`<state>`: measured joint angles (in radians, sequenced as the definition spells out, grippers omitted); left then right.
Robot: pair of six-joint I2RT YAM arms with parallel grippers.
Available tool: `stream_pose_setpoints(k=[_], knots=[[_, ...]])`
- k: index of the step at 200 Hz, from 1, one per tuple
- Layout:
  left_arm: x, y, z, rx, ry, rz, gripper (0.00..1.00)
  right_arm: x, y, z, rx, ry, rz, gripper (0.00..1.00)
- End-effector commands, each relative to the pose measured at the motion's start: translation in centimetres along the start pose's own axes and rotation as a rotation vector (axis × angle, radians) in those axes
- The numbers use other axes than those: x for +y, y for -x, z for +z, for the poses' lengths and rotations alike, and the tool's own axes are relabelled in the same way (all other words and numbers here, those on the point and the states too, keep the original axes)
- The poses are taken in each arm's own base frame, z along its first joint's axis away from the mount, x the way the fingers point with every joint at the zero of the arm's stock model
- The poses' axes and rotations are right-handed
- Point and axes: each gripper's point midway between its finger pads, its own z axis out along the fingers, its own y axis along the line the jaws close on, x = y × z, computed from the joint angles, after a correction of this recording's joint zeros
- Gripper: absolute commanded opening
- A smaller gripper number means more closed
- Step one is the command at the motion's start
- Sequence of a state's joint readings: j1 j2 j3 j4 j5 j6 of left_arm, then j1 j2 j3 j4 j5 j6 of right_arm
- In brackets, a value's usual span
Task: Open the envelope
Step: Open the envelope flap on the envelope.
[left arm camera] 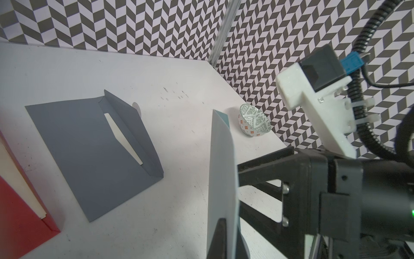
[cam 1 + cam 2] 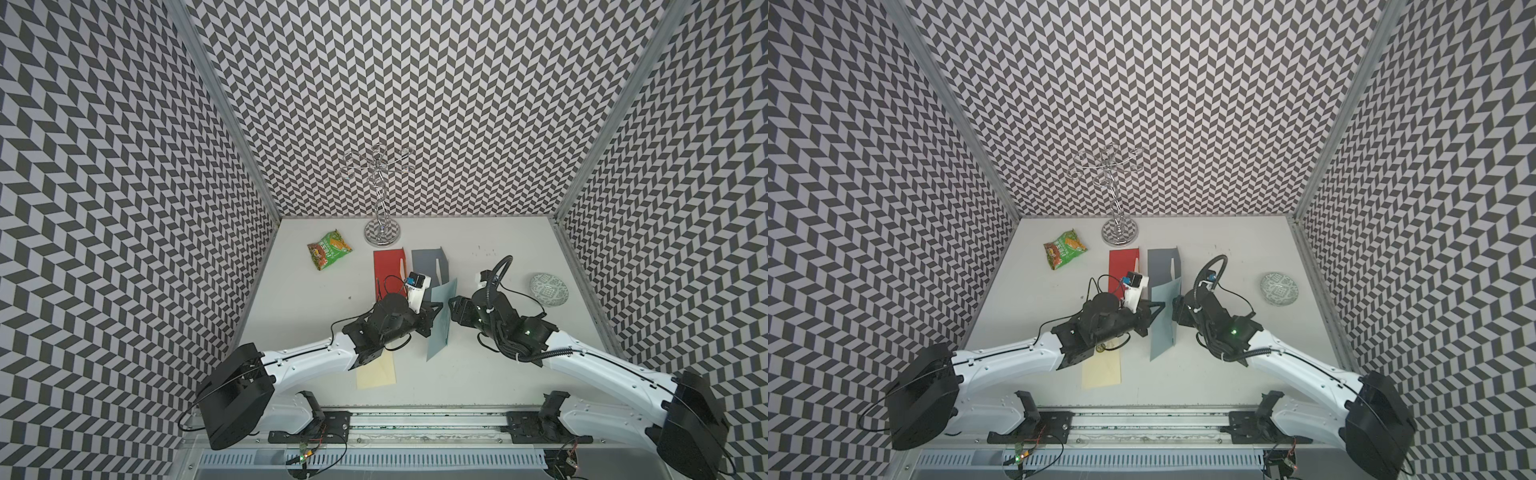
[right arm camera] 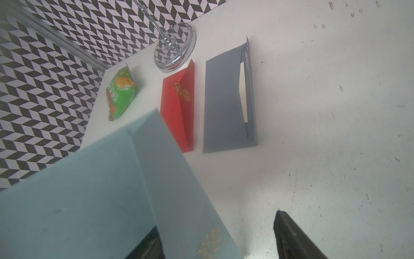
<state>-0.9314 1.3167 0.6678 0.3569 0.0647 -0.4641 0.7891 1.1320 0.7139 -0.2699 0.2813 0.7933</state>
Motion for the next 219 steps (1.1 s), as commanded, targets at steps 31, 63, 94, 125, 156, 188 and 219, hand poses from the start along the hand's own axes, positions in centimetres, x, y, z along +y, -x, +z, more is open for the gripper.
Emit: stream_pose_setpoints(k=[31, 63, 94, 125, 156, 188, 219], knots=[[-2.2, 1.2, 0.2, -0.014, -0.075, 0.01, 0.0, 1.2, 1.6, -0.4, -0.046, 0.03, 0.011, 0.7], [-2.0, 1.3, 0.1, -0.019, -0.066, 0.011, 0.0, 0.8, 1.7, -0.4, -0.057, 0.016, 0.011, 0.71], [-1.8, 1.5, -0.2, -0.033, -0.052, 0.012, 0.0, -0.1, 2.2, -0.7, -0.089, -0.026, 0.025, 0.72], [-0.9, 1.9, -1.0, -0.075, -0.01, 0.012, 0.0, -1.2, 3.1, -1.4, -0.146, -0.07, 0.035, 0.72], [-0.2, 2.3, -1.7, -0.109, 0.013, 0.006, 0.0, -0.7, 3.9, -2.6, -0.196, -0.006, 0.025, 0.74], [0.3, 2.6, -2.1, -0.111, -0.011, -0.035, 0.0, 0.8, 4.7, -4.5, -0.266, 0.134, -0.011, 0.77], [1.8, 3.6, -3.1, -0.133, -0.103, -0.164, 0.0, 2.4, 4.9, -7.0, -0.346, 0.316, -0.062, 0.79]])
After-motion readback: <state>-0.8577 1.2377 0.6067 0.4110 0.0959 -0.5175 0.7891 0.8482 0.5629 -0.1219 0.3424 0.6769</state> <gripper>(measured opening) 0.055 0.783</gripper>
